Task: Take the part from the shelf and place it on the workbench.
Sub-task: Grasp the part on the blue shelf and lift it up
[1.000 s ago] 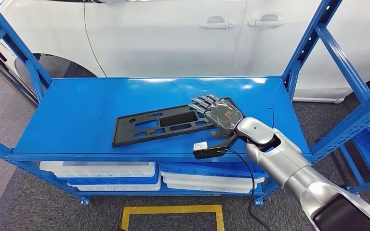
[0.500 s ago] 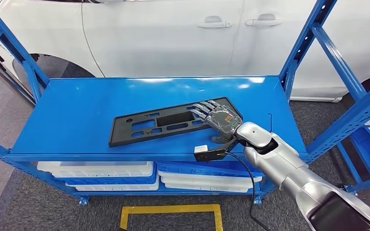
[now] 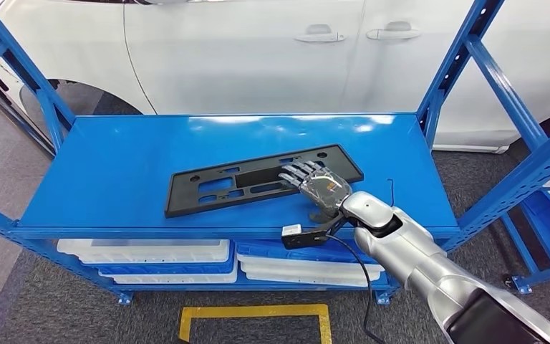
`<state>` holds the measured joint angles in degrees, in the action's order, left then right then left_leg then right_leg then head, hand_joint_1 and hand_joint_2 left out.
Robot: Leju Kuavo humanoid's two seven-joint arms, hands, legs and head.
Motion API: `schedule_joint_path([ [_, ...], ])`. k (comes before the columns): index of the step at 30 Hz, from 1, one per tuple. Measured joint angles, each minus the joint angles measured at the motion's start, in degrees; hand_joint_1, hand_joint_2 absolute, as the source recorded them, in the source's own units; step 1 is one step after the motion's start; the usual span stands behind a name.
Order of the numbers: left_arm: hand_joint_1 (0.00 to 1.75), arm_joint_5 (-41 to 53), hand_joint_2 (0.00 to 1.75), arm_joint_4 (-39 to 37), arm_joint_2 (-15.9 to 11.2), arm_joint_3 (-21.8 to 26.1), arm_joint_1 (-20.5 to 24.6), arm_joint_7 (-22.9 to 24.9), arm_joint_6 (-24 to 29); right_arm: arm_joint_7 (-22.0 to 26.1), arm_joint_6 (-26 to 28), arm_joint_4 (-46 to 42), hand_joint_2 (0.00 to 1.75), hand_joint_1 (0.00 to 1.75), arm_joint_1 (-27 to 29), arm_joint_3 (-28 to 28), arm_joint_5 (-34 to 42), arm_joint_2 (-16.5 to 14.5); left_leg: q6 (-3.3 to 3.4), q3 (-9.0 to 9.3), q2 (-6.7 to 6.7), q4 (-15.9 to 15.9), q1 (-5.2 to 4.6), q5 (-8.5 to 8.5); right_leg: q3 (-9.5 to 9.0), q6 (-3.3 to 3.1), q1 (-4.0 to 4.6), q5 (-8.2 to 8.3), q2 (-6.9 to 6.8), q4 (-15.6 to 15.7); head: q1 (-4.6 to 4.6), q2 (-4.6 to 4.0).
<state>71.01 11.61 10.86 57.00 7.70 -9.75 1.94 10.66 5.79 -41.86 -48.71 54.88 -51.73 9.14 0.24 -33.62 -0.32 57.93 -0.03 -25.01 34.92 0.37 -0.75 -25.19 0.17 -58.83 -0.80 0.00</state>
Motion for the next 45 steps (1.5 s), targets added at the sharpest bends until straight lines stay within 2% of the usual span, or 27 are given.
schedule_joint_path([
  [3,0.0,-0.1,0.0,0.0,0.0,0.0,-0.1,0.0,0.1,0.2,0.1,1.3,1.75,0.0,-0.7,0.0,0.1,-1.1,-0.9,-0.53,0.02,1.3,0.2,-1.13,-0.07,-1.04,-0.14,0.28,0.02,0.4,0.0,0.0],
  [4,0.0,-0.1,0.0,0.0,0.0,0.0,-0.1,0.0,0.1,0.2,0.2,1.8,1.75,0.0,-1.0,0.0,0.1,-1.6,-1.22,-1.49,0.03,3.5,0.29,-2.53,-0.12,-1.33,-0.24,0.38,-0.01,0.6,0.0,0.0],
  [6,0.0,-0.1,0.0,0.0,0.0,0.0,-0.1,0.0,0.1,0.1,0.3,2.9,1.75,0.0,-1.2,0.0,0.0,-2.6,-1.73,-4.84,0.04,10.9,0.46,-6.25,-0.07,-1.61,-0.18,0.41,-0.04,0.6,-0.01,0.0],
  [7,0.0,-0.1,0.0,0.0,0.0,0.0,-0.1,0.0,0.1,0.0,0.3,3.4,1.75,0.0,-1.2,0.0,0.0,-3.0,-1.87,-6.53,0.04,14.5,0.54,-7.57,-0.04,-1.64,-0.13,0.4,-0.04,0.6,-0.01,0.0],
  [8,0.0,-0.1,0.0,0.0,0.0,0.0,-0.2,0.0,0.1,-0.1,0.4,3.9,1.75,0.0,-1.2,0.0,0.0,-3.4,-1.9,-7.51,0.04,16.5,0.57,-7.91,-0.05,-1.65,-0.08,0.4,-0.04,0.6,-0.01,0.0],
  [9,0.0,-0.1,0.0,0.0,0.0,0.0,-0.2,0.0,0.1,-0.2,0.5,4.3,1.75,0.0,-1.3,0.0,0.0,-3.8,-1.84,-7.39,0.04,16.2,0.59,-7.09,-0.1,-1.65,-0.06,0.39,-0.02,0.5,-0.01,0.0],
  [10,0.0,-0.1,0.0,0.0,0.0,0.0,-0.3,0.0,0.1,-0.4,0.6,4.7,1.75,0.0,-1.4,0.0,0.0,-4.2,-1.68,-6.12,0.04,13.6,0.59,-5.3,-0.19,-1.63,-0.05,0.38,0.01,0.5,-0.01,0.0],
  [11,0.0,-0.1,0.0,0.0,0.0,0.0,-0.3,0.0,0.1,-0.6,0.6,5.1,1.75,0.0,-1.5,0.0,0.0,-4.6,-1.41,-4.03,0.04,9.3,0.58,-3.07,-0.28,-1.59,-0.03,0.36,0.05,0.6,-0.01,0.0],
  [13,0.0,-0.1,0.0,0.0,0.0,0.0,-0.1,0.0,0.1,-0.7,0.7,5.8,1.75,0.0,-1.9,0.0,0.0,-5.2,-0.8,-0.49,0.01,1.9,0.35,-0.49,-0.27,-1.24,0.14,0.36,0.14,0.5,-0.01,0.0],
  [14,0.0,-0.1,0.0,0.0,0.0,0.0,-0.1,0.0,0.2,-0.8,0.7,6.2,1.75,0.0,-2.0,0.0,0.0,-5.5,-0.54,0.28,-0.01,0.2,0.2,-0.14,-0.19,-0.96,0.18,0.42,0.16,0.6,-0.01,0.0],
  [18,0.0,-0.1,0.0,0.0,0.0,0.0,-0.2,0.0,0.2,-0.9,0.8,7.4,1.75,0.0,-2.3,0.0,0.0,-6.2,0.67,0.51,-0.03,-1.0,0.28,0.38,0.16,0.36,0.1,0.01,0.13,0.1,0.0,0.0],
  [20,0.0,-0.1,0.0,0.0,0.1,0.0,-0.2,0.0,0.3,-1.0,0.9,8.1,1.75,0.0,-2.6,0.0,-0.1,-6.4,1.19,0.65,0.06,-1.4,0.46,0.7,2.35,0.64,0.05,-2.92,0.11,-4.7,0.01,0.0],
  [22,0.0,-0.1,0.0,0.0,0.1,0.0,-0.1,0.0,0.3,-1.3,1.0,9.0,1.75,0.0,-2.7,0.0,-0.2,-6.8,1.4,0.53,0.08,-1.4,0.37,0.69,6.09,0.82,0.02,-6.4,0.12,-12.6,0.01,0.0],
  [23,0.0,-0.1,0.0,0.0,0.1,0.0,-0.2,0.0,0.3,-1.4,1.0,9.5,1.75,0.0,-2.7,0.0,-0.2,-7.0,1.44,0.51,0.07,-1.3,0.33,0.67,7.3,0.9,0.0,-7.01,0.11,-15.1,0.0,0.0],
  [24,0.0,-0.1,0.0,0.0,0.1,0.0,-0.2,0.1,0.3,-1.5,1.0,9.9,1.75,0.0,-2.8,0.0,-0.2,-7.2,1.44,0.51,0.04,-1.2,0.31,0.63,7.46,0.9,-0.01,-6.51,0.11,-15.5,0.0,0.0],
  [25,0.0,-0.1,0.0,0.0,0.2,-0.1,-0.2,0.1,0.3,-1.6,1.0,10.3,1.75,0.0,-3.0,0.0,-0.2,-7.5,1.4,0.55,0.0,-1.1,0.3,0.56,6.43,0.82,-0.01,-4.96,0.1,-13.4,0.0,0.0],
  [27,0.0,-0.1,0.0,0.0,0.2,-0.1,-0.1,0.2,0.2,-1.7,1.0,10.8,1.75,0.0,-3.6,0.0,-0.2,-7.9,1.11,0.54,-0.06,-0.7,0.19,0.26,2.47,0.44,0.07,-1.23,0.09,-5.5,0.01,0.0],
  [29,0.0,-0.1,0.0,0.0,0.3,-0.2,-0.1,0.2,0.2,-1.7,1.1,11.3,1.75,0.0,-4.2,0.0,-0.2,-8.5,0.66,0.29,-0.05,-0.2,0.01,-0.05,0.08,0.01,0.27,0.31,0.09,-0.3,0.0,0.0],
  [32,0.0,-0.1,0.0,0.0,0.3,-0.2,0.0,0.4,0.2,-1.8,1.3,11.9,1.75,0.0,-4.4,0.0,-0.3,-9.0,-0.18,0.09,-0.01,0.0,0.06,-0.24,-0.12,-0.72,0.42,0.33,0.12,0.6,0.0,0.0],
  [34,0.0,-0.1,0.0,0.0,0.3,-0.2,0.0,0.5,0.2,-1.8,1.7,12.3,1.75,0.0,-4.8,0.0,-0.3,-9.3,-0.94,-0.73,-0.01,1.9,0.2,-1.67,-0.27,-1.34,0.17,0.53,0.06,0.9,-0.01,0.0],
  [37,0.0,0.0,0.0,0.0,0.3,-0.3,0.0,0.5,0.2,-2.0,2.0,12.8,1.75,0.0,-5.3,-0.1,-0.3,-9.9,-1.89,-5.43,0.0,12.0,0.57,-6.52,-0.31,-1.76,0.04,0.54,0.02,1.0,-0.01,0.0],
  [38,0.0,0.0,0.0,0.0,0.3,-0.3,-0.1,0.6,0.2,-2.1,2.0,13.0,1.75,0.0,-5.3,-0.1,-0.3,-10.0,-2.08,-6.96,0.0,14.9,0.69,-7.34,-0.32,-1.77,0.05,0.52,0.0,1.0,-0.01,0.0],
  [39,0.0,0.1,0.0,0.0,0.3,-0.3,-0.1,0.6,0.2,-2.2,2.0,13.3,1.75,0.0,-5.3,-0.1,-0.3,-10.1,-2.2,-7.67,0.0,16.1,0.79,-7.13,-0.34,-1.75,0.04,0.49,0.0,1.0,-0.01,0.0],
  [40,0.0,0.2,0.0,0.0,0.3,-0.3,-0.1,0.6,0.2,-2.4,2.0,13.5,1.75,0.0,-5.4,-0.1,-0.3,-10.2,-2.24,-7.25,0.01,14.9,0.88,-5.81,-0.38,-1.7,0.02,0.45,0.02,1.0,-0.01,0.0],
  [42,0.0,0.3,0.0,0.0,0.2,-0.3,0.0,0.6,0.2,-2.6,2.0,13.8,1.75,0.0,-5.8,-0.2,-0.3,-10.5,-2.06,-3.86,0.03,7.4,1.01,-1.77,-0.54,-1.45,-0.02,0.31,0.09,0.9,-0.01,0.0],
  [43,0.0,0.3,0.0,0.0,0.2,-0.3,0.1,0.6,0.1,-2.7,2.0,14.0,1.75,0.0,-6.0,-0.2,-0.3,-10.6,-1.8,-2.09,0.02,3.7,0.94,-0.45,-0.55,-1.21,0.06,0.24,0.14,0.8,-0.01,0.0],
  [45,0.0,0.3,0.0,0.0,0.2,-0.3,0.3,0.6,0.1,-2.7,2.0,14.3,1.75,0.0,-6.5,-0.3,-0.2,-10.7,-1.12,-0.43,-0.06,0.2,0.72,0.27,-0.47,-0.57,0.22,0.27,0.18,0.8,-0.01,0.0],
])
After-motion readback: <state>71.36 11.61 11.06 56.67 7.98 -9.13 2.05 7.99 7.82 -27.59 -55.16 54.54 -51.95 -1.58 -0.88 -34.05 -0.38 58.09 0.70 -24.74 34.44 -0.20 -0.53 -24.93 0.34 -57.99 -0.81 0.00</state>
